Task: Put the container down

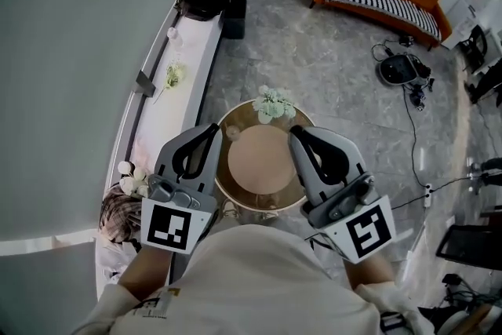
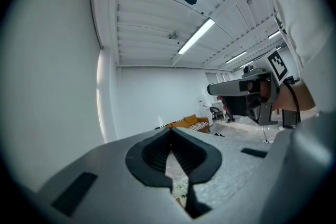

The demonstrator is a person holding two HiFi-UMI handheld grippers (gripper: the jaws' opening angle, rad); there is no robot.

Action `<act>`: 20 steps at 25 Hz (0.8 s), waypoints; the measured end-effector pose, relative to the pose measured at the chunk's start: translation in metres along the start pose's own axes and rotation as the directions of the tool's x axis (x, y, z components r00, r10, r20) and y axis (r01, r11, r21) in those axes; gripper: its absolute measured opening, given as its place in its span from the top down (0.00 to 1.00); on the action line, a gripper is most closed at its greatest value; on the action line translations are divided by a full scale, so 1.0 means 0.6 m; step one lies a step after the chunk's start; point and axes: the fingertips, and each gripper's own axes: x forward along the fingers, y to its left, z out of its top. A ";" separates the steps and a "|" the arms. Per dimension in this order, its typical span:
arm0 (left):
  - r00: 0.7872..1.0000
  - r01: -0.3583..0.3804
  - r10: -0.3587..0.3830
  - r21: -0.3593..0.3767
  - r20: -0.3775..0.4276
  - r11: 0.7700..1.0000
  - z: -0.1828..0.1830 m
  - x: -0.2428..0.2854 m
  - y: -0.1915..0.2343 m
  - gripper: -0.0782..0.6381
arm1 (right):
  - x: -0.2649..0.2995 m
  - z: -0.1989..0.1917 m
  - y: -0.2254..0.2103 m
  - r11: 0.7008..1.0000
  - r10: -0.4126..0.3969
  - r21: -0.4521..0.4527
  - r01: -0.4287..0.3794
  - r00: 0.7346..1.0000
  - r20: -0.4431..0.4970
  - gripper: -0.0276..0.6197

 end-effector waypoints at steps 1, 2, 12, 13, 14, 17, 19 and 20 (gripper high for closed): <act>1.000 -0.002 0.002 -0.004 -0.009 1.000 -0.007 0.001 0.002 0.88 | -0.002 -0.005 -0.002 1.000 -0.003 0.006 0.003 1.000 -0.004 0.95; 1.000 -0.008 0.007 -0.008 -0.014 1.000 -0.012 0.003 0.004 0.88 | -0.005 -0.009 -0.004 1.000 -0.005 0.008 0.005 1.000 -0.007 0.95; 0.999 -0.015 0.015 0.003 -0.043 1.000 -0.038 0.002 0.003 0.88 | -0.017 -0.044 -0.020 0.999 -0.033 0.008 0.034 0.999 -0.035 0.95; 0.999 -0.015 0.016 0.004 -0.042 1.000 -0.037 0.001 0.003 0.88 | -0.017 -0.044 -0.019 0.999 -0.033 0.008 0.033 0.999 -0.036 0.95; 0.999 -0.018 0.018 0.004 -0.043 1.000 -0.036 0.000 0.004 0.88 | -0.017 -0.044 -0.020 0.999 -0.033 0.010 0.034 0.999 -0.034 0.95; 0.998 -0.035 0.035 -0.004 -0.053 0.999 -0.038 -0.002 0.014 0.88 | -0.017 -0.044 -0.024 0.999 -0.037 0.018 0.037 0.999 -0.025 0.95; 0.998 -0.045 0.044 -0.010 -0.052 0.999 -0.039 -0.003 0.023 0.88 | -0.015 -0.045 -0.023 0.999 -0.036 0.020 0.036 0.999 -0.023 0.95; 0.998 -0.048 0.047 -0.013 -0.048 0.999 -0.038 -0.004 0.026 0.88 | -0.012 -0.044 -0.022 0.999 -0.033 0.019 0.034 0.999 -0.024 0.95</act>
